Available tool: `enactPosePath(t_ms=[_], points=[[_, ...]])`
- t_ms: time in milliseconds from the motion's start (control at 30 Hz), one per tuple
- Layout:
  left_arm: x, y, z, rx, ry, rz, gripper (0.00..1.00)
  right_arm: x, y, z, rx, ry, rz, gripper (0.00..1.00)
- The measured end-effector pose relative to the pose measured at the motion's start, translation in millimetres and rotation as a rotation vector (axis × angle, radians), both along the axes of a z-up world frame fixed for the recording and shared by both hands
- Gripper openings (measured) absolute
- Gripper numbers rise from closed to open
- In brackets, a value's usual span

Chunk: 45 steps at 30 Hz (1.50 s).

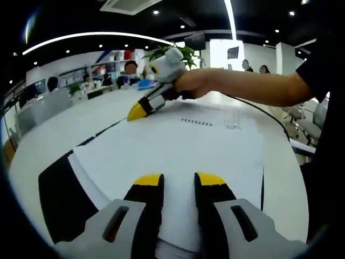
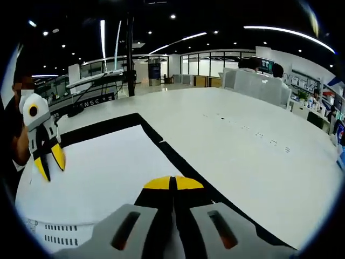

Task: Flip through the bound document one page at a time

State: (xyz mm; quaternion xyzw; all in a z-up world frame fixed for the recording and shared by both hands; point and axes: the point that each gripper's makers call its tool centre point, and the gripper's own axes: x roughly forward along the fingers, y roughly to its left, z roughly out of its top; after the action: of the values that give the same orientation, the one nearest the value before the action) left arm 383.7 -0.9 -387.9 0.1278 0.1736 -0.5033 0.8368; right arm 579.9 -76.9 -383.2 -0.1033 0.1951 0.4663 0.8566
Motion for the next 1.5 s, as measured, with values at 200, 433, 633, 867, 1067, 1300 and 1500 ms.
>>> enactPosePath(t_ms=[200,433,633,867,1067,1300,1500], points=[[0.3,-1,-0.3,0.007,0.021,0.015,0.26,0,0,1.2,-0.057,-0.074,0.002,0.02],[0.7,-1,-1.1,0.001,0.012,0.018,0.26,-35,6,4.0,-0.038,-0.123,0.044,0.02],[-0.6,-1,-1.3,-0.008,0.016,0.02,0.26,-66,6,7.6,0.02,-0.093,0.109,0.02],[-5.8,-2,-1.3,-0.012,0.017,0.015,0.26,-111,5,11.8,-0.022,-0.189,0.199,0.02],[-6.6,-1,-1.1,-0.013,0.018,0.015,0.26,-148,5,14.4,-0.013,-0.214,0.252,0.02],[-8.2,-2,-0.6,-0.02,0.024,0.019,0.26,-178,4,11.0,-0.017,-0.207,0.245,0.02],[-7.4,-1,0.8,-0.02,0.019,0.016,0.26,-212,4,6.5,-0.044,-0.205,0.291,0.02]])
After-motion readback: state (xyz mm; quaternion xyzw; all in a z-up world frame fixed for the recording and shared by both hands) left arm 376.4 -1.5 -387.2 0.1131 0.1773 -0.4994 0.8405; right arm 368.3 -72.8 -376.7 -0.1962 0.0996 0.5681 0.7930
